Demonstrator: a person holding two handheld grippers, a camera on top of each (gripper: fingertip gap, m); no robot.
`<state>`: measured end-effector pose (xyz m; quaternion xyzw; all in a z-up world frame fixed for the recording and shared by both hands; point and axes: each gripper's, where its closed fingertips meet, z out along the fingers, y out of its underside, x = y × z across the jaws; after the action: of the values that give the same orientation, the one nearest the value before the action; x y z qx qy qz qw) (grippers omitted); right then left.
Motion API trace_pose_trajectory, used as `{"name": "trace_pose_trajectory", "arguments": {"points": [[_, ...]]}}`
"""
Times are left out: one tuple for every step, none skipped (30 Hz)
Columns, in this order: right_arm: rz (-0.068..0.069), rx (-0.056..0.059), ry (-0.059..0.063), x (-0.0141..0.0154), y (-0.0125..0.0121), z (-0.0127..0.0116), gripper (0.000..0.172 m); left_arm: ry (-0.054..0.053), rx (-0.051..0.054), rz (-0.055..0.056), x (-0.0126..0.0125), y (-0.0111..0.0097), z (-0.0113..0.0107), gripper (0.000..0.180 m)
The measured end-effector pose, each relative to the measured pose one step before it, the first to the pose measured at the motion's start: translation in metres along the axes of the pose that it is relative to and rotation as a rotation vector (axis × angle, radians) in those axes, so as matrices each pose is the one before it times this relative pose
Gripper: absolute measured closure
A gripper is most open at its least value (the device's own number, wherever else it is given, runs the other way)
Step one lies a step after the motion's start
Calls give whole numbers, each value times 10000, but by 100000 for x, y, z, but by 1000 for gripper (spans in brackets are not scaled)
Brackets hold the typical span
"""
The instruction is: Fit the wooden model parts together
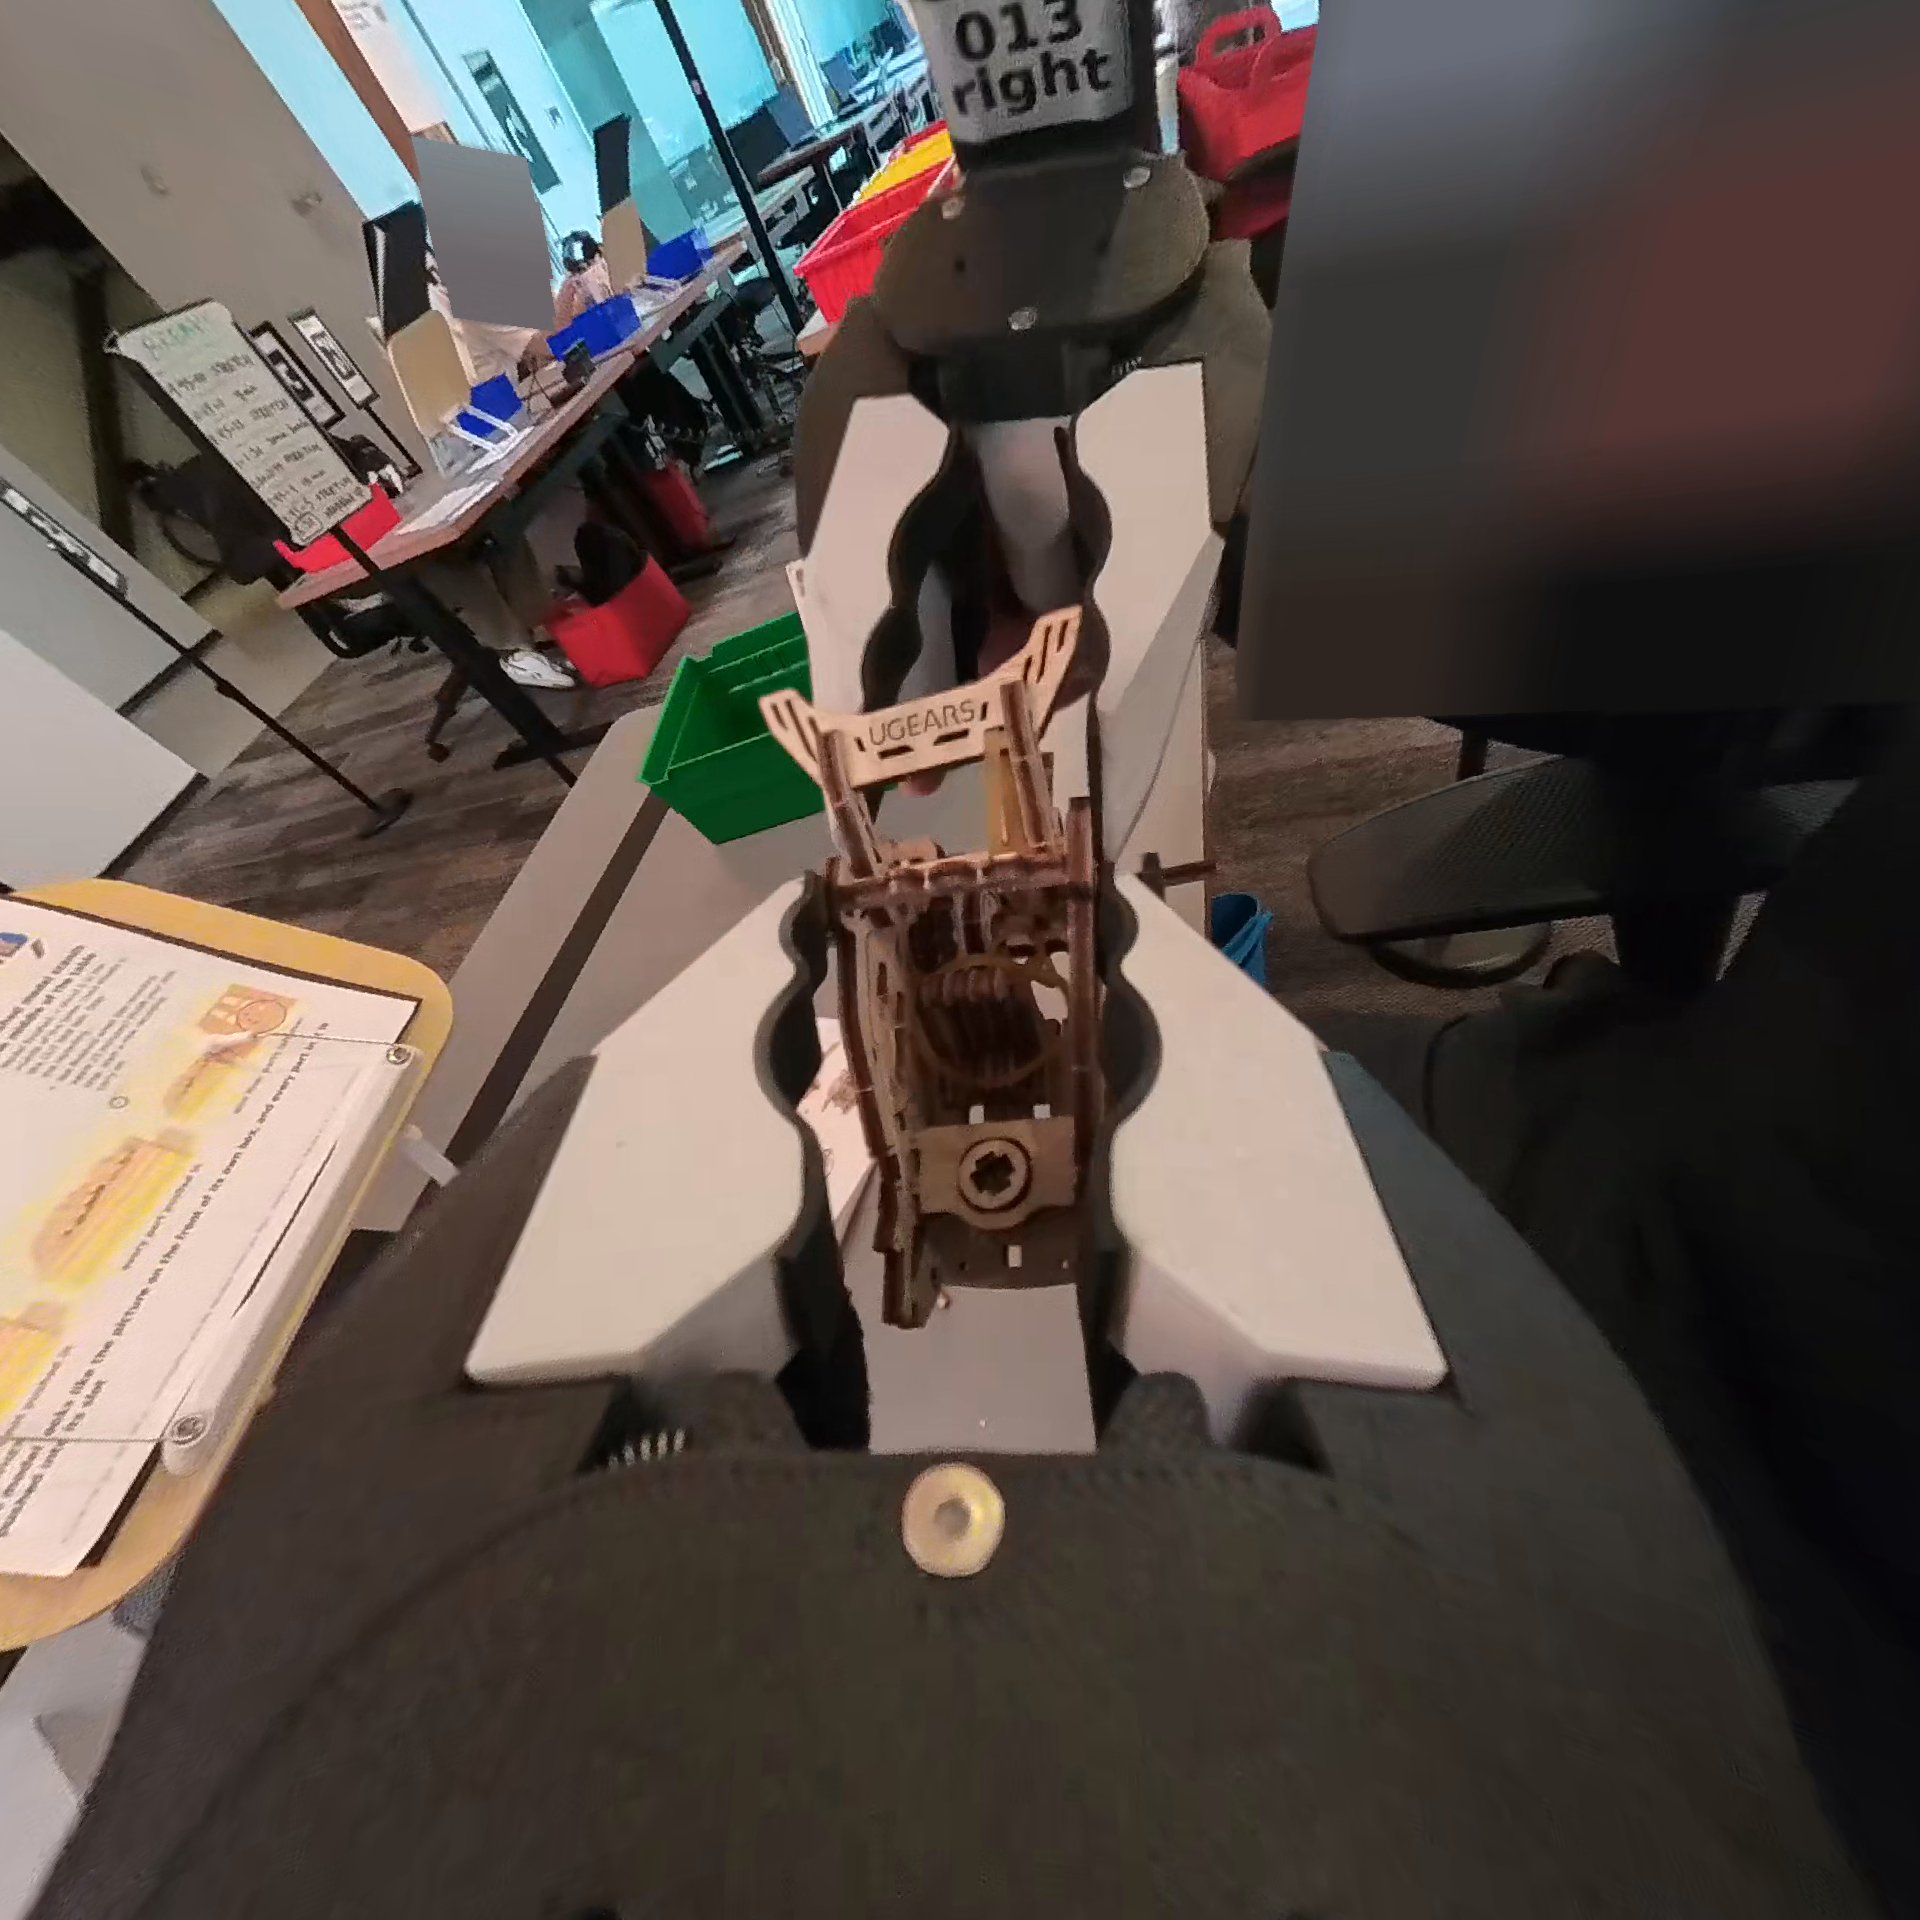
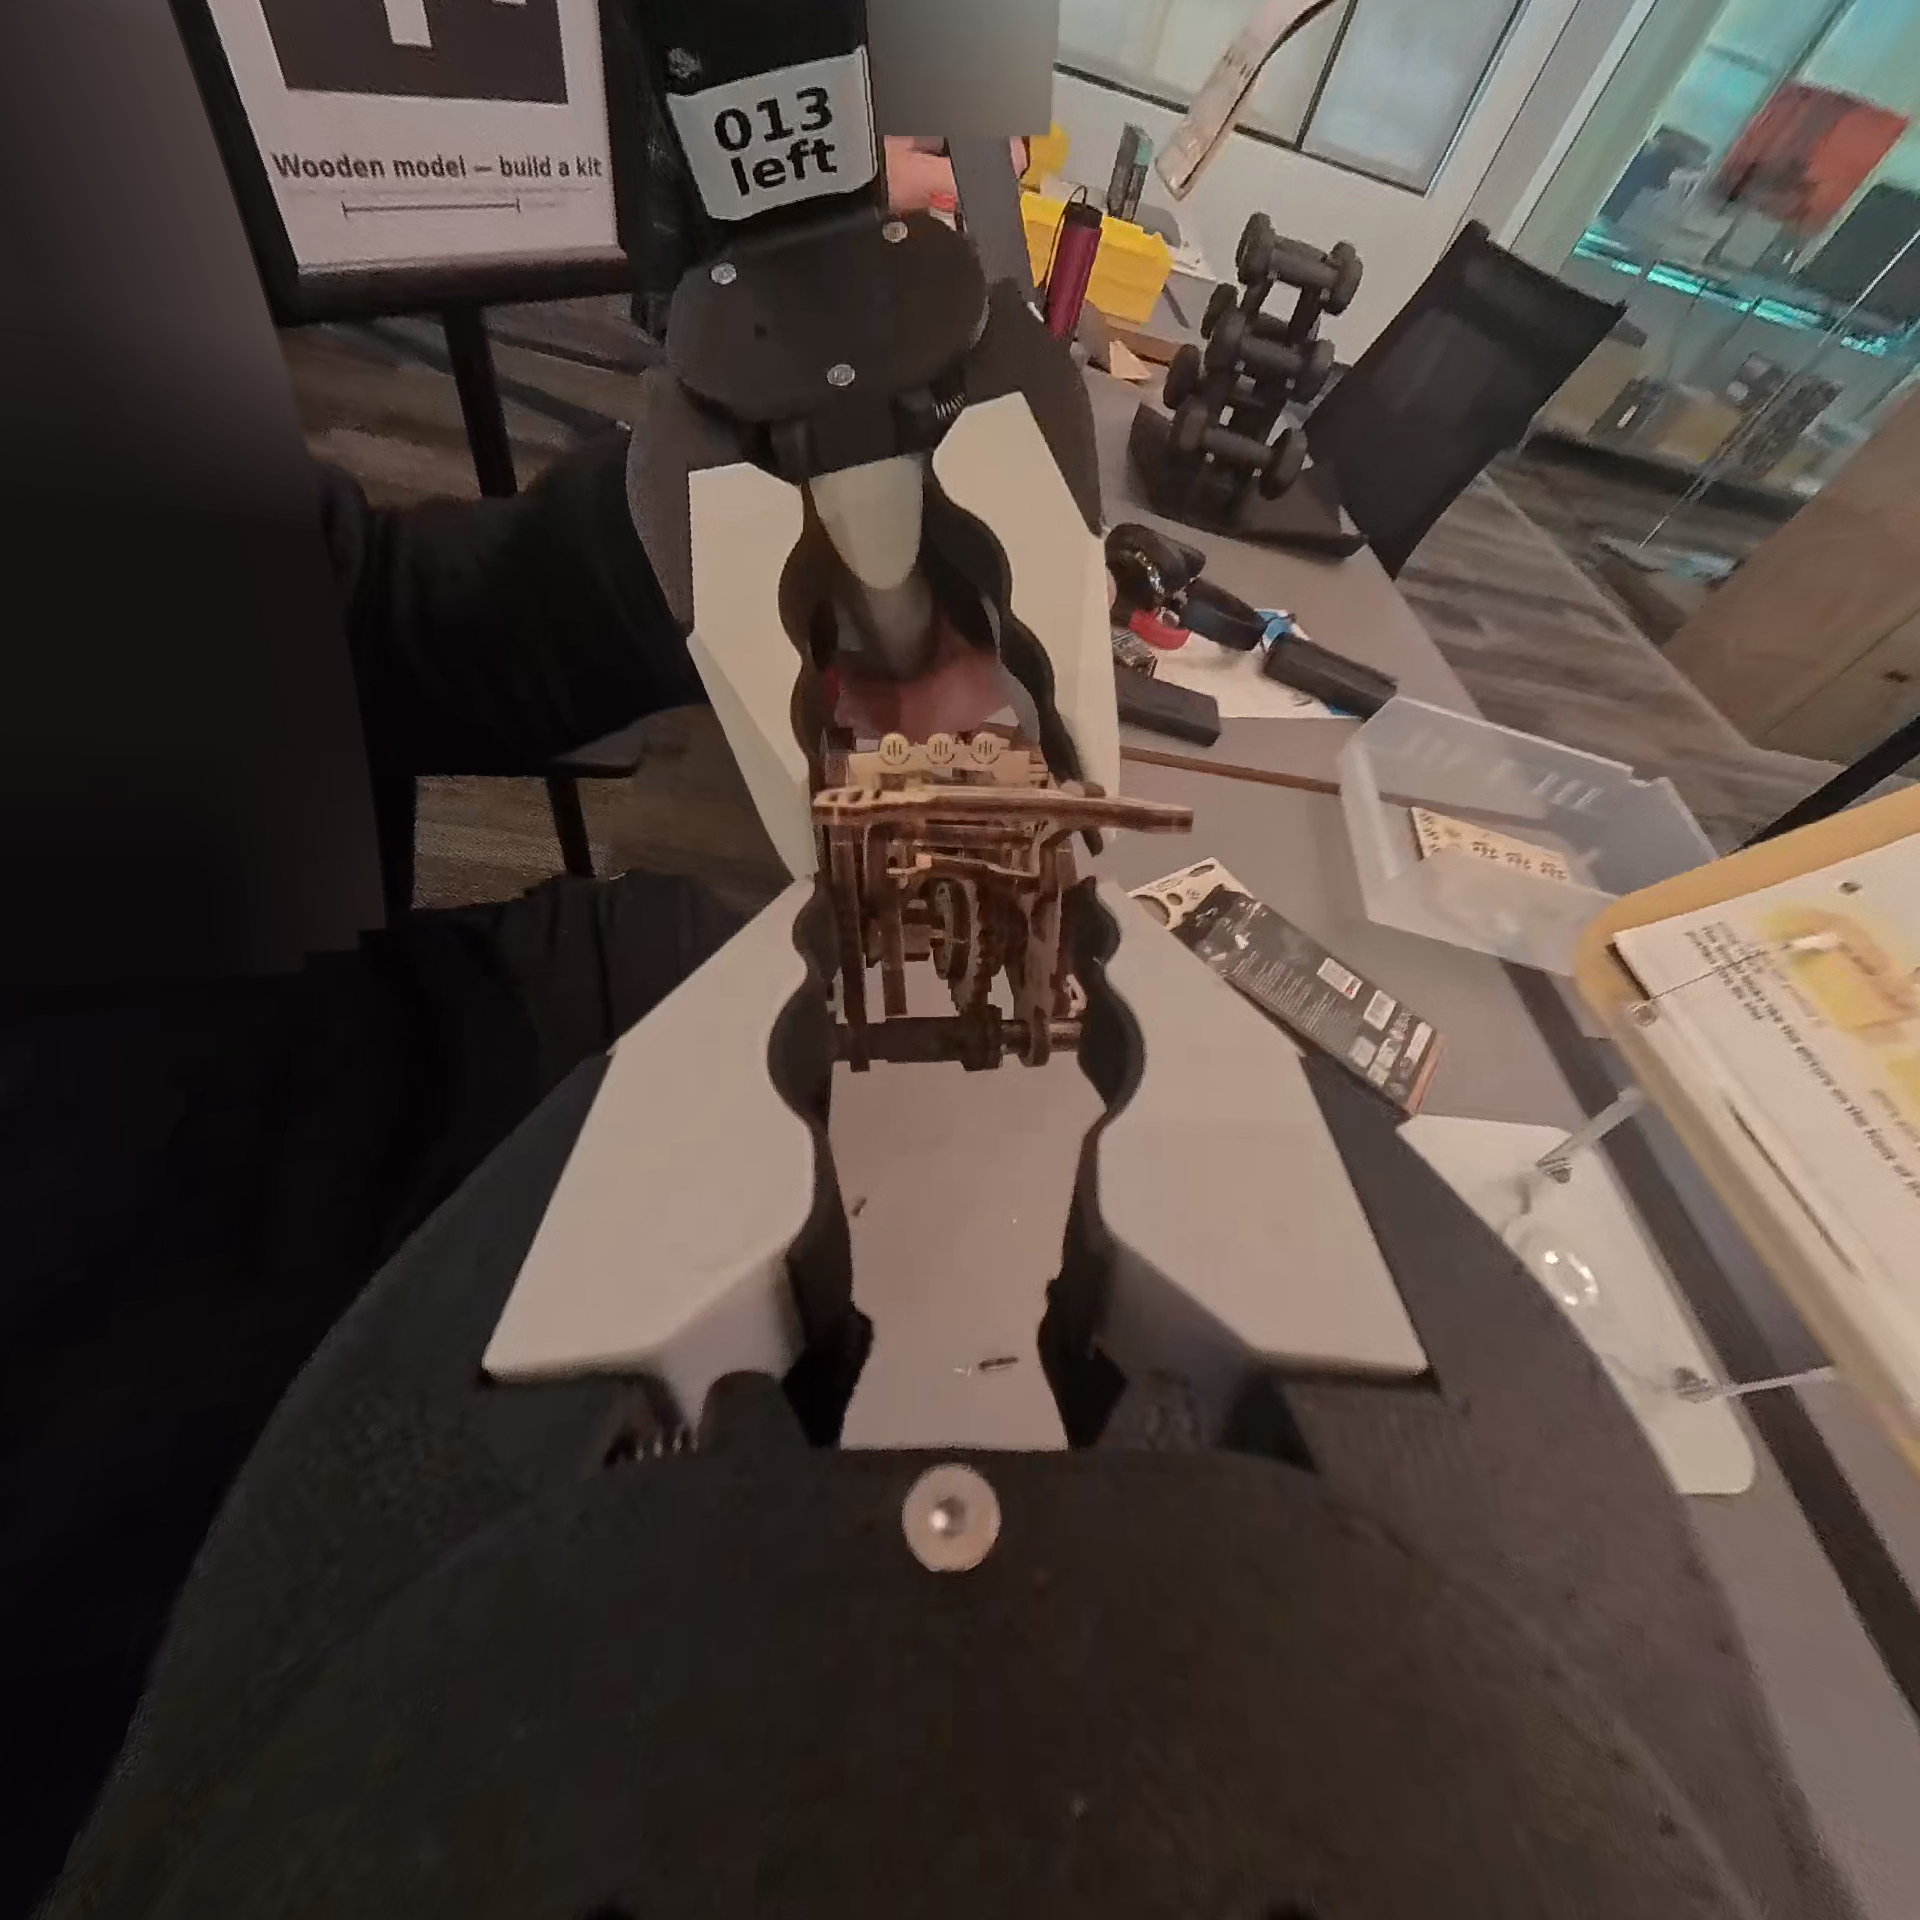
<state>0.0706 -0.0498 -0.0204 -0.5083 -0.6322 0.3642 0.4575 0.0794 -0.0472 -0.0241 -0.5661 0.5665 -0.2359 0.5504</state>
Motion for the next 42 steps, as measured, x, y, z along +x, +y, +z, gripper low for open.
{"name": "trace_pose_trajectory", "arguments": {"points": [[281,153,-93,50,-13,-1,129,108,155,-182,-41,-60,4,132],[345,185,-169,4,-62,-34,129,169,143,-286,39,-108,-2,131],[345,136,-152,53,-16,-18,129,61,82,-212,-45,-30,41,131],[264,84,-61,132,42,9,129,5,36,-121,-122,73,49,132],[198,-28,-52,91,190,81,129,105,-76,-192,-12,255,66,132],[156,-92,-27,83,262,131,129,108,-95,-210,-42,317,55,132],[138,-12,33,183,104,115,129,39,51,-155,-199,148,-9,132],[170,95,-7,168,-50,59,129,122,198,-336,-171,-8,-34,132],[237,114,-90,142,-35,13,130,165,196,-478,-121,-3,19,132],[268,76,-99,181,23,-8,129,87,183,-390,-158,59,88,132],[237,20,-71,187,111,-11,130,92,169,-329,-119,111,113,132],[232,-64,-36,194,238,60,130,98,96,-283,-154,275,82,132],[234,-102,13,265,317,135,130,72,3,-266,-242,404,60,132],[205,-62,11,258,277,155,130,52,78,-159,-234,275,14,131],[136,-26,-26,204,219,133,130,23,135,-106,-194,189,8,131],[86,-27,-15,208,212,133,130,-69,53,-18,-234,251,15,131],[75,0,7,243,177,102,130,-151,39,49,-327,186,-29,129],[71,48,2,205,93,101,130,-207,84,78,-351,19,-98,126],[41,71,-24,124,34,92,130,-8,85,74,6,12,-118,129],[21,56,-51,68,18,122,130,58,85,-11,72,-3,-97,131],[-30,8,-27,59,80,121,130,-13,-32,27,-83,160,-56,131],[-97,-45,40,99,132,114,130,-25,9,90,-93,154,-23,132],[-109,-92,64,83,191,134,130,27,-43,59,-68,260,-14,132],[-112,-77,40,55,167,104,130,21,39,54,-34,174,-4,132],[-103,-38,36,50,124,83,131,22,35,30,-46,140,-15,132],[-150,-86,83,60,165,97,131,18,25,142,-47,191,-18,132],[-183,-141,114,43,188,107,131,20,-6,119,-33,248,6,132],[-139,-103,87,38,118,84,131,6,18,115,-5,126,-12,133],[-105,-65,51,33,108,81,131,-89,36,258,-36,109,-30,133],[-118,-91,38,28,170,135,131,-2,-30,85,-15,223,-36,133],[-163,-142,24,4,257,170,131,33,-75,137,24,326,-15,133],[-158,-142,49,34,227,173,130,-88,-92,322,-36,327,-27,133],[-187,-29,93,58,41,117,129,-114,8,212,-74,137,-69,133],[-293,68,100,4,-51,79,129,-38,91,184,-32,-24,-114,132],[-230,-8,68,-16,111,119,130,34,-44,300,82,162,-65,132],[-161,-56,89,72,194,129,130,-96,-65,263,-130,228,-24,132],[-148,75,63,89,27,75,130,-60,130,129,-73,11,-52,132],[-69,154,-60,-12,-62,-8,130,42,213,-29,38,-75,-38,131],[-71,129,-30,41,-30,-49,130,-34,188,-170,-160,-50,-43,129],[-122,12,24,62,127,-24,130,57,207,-116,-27,-90,-89,131],[-160,-79,7,-7,273,40,130,100,22,-48,53,144,-44,129],[-133,-88,33,28,282,75,130,-68,13,22,-81,103,-45,129]]}}
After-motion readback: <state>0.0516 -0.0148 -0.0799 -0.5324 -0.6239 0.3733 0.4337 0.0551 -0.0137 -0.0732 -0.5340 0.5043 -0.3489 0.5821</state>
